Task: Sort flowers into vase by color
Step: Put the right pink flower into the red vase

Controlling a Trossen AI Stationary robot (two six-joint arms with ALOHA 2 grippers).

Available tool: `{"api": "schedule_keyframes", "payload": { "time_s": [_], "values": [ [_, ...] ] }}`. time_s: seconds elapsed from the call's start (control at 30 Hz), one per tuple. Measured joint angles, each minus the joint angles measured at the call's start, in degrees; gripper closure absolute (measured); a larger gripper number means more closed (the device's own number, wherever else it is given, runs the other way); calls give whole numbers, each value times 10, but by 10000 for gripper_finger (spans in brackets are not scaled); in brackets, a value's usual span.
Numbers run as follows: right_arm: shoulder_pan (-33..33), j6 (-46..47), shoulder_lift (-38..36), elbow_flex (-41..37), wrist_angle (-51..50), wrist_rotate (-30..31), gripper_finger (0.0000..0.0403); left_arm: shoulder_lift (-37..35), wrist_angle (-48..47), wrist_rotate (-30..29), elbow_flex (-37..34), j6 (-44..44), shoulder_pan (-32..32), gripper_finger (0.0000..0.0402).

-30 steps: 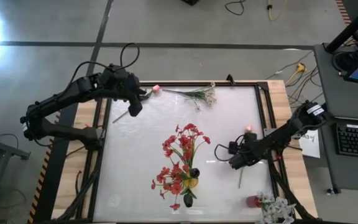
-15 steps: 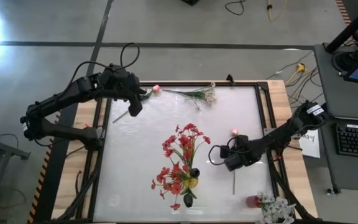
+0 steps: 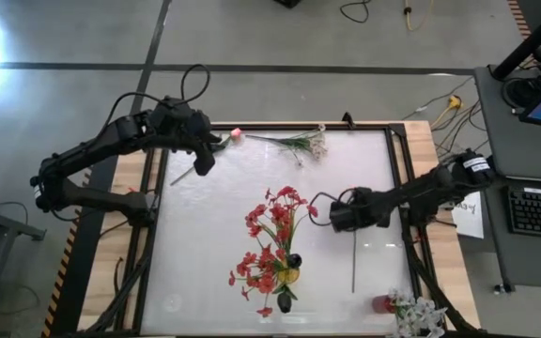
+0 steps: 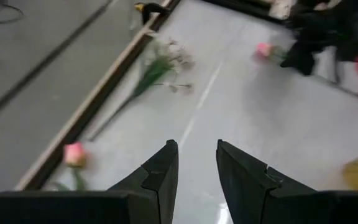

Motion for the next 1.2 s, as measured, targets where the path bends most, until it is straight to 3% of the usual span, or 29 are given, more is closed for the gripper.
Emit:
{"api": "schedule_keyframes", "payload": {
  "time_s": [0.17, 0.5, 0.6, 0.73, 0.97, 1.1, 1.2],
  "values": [
    [-54, -61, 0, -6, -6, -18, 260, -8, 0, 51, 0, -27, -2, 303],
    [-72, -86, 4, -18, 20, -24, 363, -25, 6, 54, 0, -57, -21, 303],
    [-72, -108, -1, -7, 15, -9, 387, -26, 49, 76, 0, -53, -32, 303],
    [-72, -158, -24, 29, 19, 35, 390, -25, 130, 116, 0, -69, -48, 303],
    [-81, -342, -108, 108, 19, 145, 390, -26, 160, 119, 0, -85, -58, 303],
    [-86, -539, -165, 146, 42, 142, 390, -24, 176, 118, 0, -104, -58, 303],
    [-86, -602, -207, 166, 73, 130, 390, -18, 202, 117, 0, -104, -58, 303]
  ]
}}
